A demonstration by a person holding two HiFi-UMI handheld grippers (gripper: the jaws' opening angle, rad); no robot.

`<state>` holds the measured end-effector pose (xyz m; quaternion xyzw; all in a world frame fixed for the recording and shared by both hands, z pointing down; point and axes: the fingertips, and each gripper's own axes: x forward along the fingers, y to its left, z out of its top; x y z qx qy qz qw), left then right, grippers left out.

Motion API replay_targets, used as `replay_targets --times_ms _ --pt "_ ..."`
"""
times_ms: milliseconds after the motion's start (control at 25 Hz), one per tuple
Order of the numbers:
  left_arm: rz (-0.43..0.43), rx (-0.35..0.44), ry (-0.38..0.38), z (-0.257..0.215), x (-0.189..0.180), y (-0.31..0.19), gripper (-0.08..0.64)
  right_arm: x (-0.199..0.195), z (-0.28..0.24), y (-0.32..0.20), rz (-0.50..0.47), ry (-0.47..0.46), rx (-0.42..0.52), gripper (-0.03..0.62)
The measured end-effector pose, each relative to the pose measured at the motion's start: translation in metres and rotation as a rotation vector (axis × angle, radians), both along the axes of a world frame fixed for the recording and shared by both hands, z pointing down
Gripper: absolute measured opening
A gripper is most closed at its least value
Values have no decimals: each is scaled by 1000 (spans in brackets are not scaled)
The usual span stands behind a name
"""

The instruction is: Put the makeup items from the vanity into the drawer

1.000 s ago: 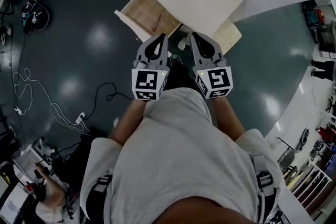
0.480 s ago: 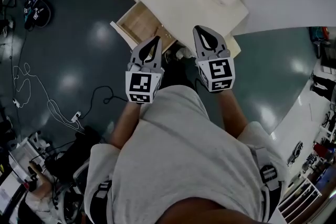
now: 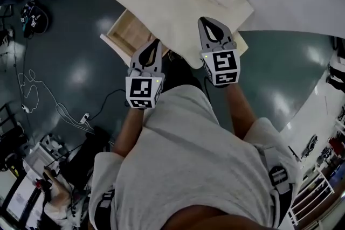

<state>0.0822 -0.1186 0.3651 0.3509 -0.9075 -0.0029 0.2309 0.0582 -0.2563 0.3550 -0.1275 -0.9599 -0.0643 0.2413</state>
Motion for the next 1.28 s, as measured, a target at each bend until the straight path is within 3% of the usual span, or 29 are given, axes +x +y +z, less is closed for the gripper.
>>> replay_targets --times_ms 520,840,880,1000,1280 --pt "-22 -30 100 40 -33 -44 8 -57 49 -52 -12 148 28 15" --pt "-57 -50 128 55 -47 -38 8 -97 70 -72 14 171 41 17" --pt "-62 -51 129 56 -49 -36 8 -103 72 -75 25 177 41 24" --pt "-84 -48 134 55 -54 -30 8 -116 82 -81 36 214 39 146" --pt "-133 -60 142 57 -56 -18 8 -136 103 -93 48 279 70 193"
